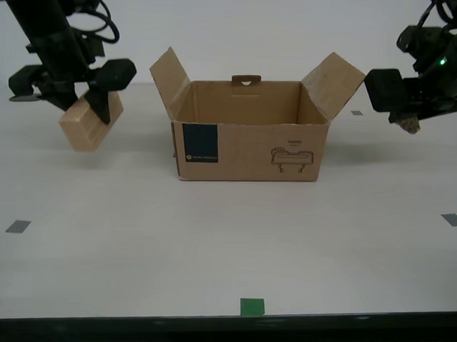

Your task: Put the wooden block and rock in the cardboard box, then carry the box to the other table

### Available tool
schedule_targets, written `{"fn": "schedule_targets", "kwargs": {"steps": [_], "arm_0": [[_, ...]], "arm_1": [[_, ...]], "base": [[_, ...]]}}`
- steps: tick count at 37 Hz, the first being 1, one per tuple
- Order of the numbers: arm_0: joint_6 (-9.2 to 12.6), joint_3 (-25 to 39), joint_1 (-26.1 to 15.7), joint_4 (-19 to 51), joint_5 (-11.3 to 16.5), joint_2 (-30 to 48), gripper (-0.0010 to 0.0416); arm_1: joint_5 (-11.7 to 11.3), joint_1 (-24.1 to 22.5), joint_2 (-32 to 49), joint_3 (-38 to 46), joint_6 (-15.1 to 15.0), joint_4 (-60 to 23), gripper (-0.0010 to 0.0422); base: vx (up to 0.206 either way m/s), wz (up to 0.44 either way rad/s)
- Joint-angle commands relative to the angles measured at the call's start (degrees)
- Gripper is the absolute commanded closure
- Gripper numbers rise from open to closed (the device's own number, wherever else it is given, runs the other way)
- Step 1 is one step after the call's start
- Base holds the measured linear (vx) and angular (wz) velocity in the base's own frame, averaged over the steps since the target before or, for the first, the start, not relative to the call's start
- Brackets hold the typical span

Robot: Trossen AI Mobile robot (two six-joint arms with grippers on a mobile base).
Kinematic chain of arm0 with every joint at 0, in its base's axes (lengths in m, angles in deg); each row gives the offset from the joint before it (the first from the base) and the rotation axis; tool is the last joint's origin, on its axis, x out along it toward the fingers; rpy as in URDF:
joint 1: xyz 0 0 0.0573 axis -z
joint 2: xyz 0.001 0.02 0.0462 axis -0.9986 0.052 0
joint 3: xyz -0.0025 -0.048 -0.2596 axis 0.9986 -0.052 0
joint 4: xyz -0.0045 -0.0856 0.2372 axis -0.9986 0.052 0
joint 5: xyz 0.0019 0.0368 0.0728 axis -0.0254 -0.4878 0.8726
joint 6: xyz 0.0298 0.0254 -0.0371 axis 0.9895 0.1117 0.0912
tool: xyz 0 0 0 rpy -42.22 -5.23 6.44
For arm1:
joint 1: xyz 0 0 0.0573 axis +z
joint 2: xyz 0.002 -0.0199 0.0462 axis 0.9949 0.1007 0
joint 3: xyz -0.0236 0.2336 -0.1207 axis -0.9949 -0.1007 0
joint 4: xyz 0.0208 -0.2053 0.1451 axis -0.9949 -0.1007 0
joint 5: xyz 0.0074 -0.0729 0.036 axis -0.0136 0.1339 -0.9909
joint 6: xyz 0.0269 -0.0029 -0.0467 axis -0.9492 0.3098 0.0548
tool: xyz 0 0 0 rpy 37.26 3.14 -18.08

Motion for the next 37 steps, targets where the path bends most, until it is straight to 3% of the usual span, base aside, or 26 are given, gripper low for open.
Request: {"fn": "schedule_targets", "kwargs": {"steps": [1,13,22,26,31,37], "arm_0": [[0.52,0.04,-0.02,1.64,-0.44,-4.46,0.0407],[1.99,0.55,-0.02,6.45,-0.42,-17.27,0.0407],[2.01,8.09,-0.07,14.34,-0.26,-21.35,0.0406],[1.97,12.92,-0.11,17.14,0.81,-21.73,0.0407],[1.88,18.84,-0.17,19.52,3.48,-21.73,0.0407],[1.9,23.56,-0.26,19.96,6.05,-21.73,0.0407]], "arm_1": [[0.26,-0.02,-2.45,1.92,-0.04,-1.27,0.0413],[0.26,-0.04,-9.51,9.44,-1.07,-5.77,0.0413],[0.28,-0.68,-12.37,16.94,-2.12,-10.38,0.0413],[0.7,-1.53,-12.39,20.55,-2.67,-12.15,0.0413],[2.95,-3.45,-12.39,23.63,-2.62,-12.37,0.0413],[3.06,-7.1,-12.39,25.92,-2.64,-12.22,0.0413]], "base": [[0.0,0.0],[0.0,0.0],[0.0,0.0],[0.0,0.0],[0.0,0.0],[0.0,0.0]]}}
